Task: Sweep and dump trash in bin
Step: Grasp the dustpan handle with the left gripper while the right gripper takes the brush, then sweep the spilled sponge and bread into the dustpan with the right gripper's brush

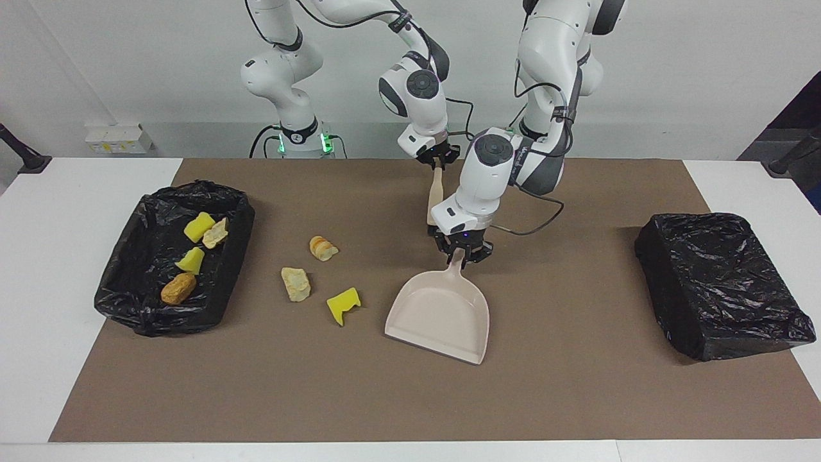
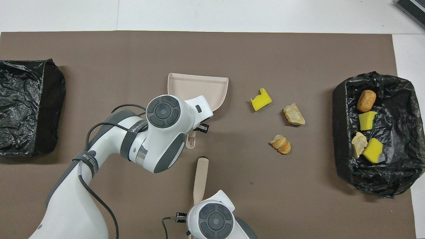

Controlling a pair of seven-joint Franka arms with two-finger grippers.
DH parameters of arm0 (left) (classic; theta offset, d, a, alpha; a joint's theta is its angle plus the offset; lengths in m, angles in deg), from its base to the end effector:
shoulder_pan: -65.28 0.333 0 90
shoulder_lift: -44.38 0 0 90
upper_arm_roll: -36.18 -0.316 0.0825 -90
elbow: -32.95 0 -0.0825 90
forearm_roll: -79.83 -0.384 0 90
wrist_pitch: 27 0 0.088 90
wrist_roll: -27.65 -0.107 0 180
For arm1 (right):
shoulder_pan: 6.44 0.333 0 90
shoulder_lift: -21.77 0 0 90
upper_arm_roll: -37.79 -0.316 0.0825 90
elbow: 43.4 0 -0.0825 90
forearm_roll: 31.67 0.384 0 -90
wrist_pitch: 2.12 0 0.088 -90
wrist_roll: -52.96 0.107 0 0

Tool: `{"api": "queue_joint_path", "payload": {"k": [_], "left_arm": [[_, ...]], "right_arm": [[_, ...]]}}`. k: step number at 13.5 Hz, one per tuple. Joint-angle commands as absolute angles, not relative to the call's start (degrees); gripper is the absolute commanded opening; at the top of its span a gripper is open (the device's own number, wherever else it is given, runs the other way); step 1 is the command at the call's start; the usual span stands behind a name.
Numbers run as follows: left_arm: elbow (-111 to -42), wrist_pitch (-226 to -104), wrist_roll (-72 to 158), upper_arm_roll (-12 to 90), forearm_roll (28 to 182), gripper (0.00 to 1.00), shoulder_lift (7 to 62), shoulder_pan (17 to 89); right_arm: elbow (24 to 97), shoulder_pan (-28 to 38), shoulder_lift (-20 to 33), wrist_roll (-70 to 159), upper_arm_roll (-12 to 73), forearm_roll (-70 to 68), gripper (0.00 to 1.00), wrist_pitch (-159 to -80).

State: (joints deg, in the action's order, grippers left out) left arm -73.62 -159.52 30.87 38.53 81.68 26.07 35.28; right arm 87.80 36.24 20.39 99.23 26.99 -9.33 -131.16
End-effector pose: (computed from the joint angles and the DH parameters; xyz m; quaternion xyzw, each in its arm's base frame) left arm 0.5423 -0.3422 0.3610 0.9684 -0.2397 0.0577 0.0384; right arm 0.2959 0.4171 0.3374 -0.9863 0.0646 0.1334 0.0727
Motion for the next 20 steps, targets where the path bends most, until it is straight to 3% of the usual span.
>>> {"api": "queue_joint_path", "payload": {"k": [1,5,8,14,17,20], "left_arm": [[-74.1,-156.0,20.8,38.4,79.9,0.0,29.3,38.2],[-74.0,-152.4,4.6,38.0,68.2,0.0,30.0,39.1],[-71.9,-153.3,-21.1,38.1,68.4,0.0,29.1,40.1],[-71.1,-150.3,-22.7,38.4,69.5,0.0,27.6,40.0],[-66.5,-148.5,-22.6,38.6,70.9,0.0,23.6,39.4],[-67.3,-148.0,-22.5,38.7,71.1,0.0,23.7,38.7]], "right_arm": [[86.4,32.9,24.6,97.3,27.0,-11.4,0.0,-123.3],[86.4,24.9,33.9,90.7,27.0,-15.5,0.0,-107.8],[85.4,17.3,36.7,82.7,27.1,-22.2,0.0,-99.7],[85.7,-3.2,33.2,57.6,26.8,-40.7,0.0,-102.7],[84.4,-5.6,25.0,54.5,26.9,-50.6,0.0,-109.6],[83.8,-6.9,20.2,54.6,26.5,-56.2,0.0,-114.2]]}}
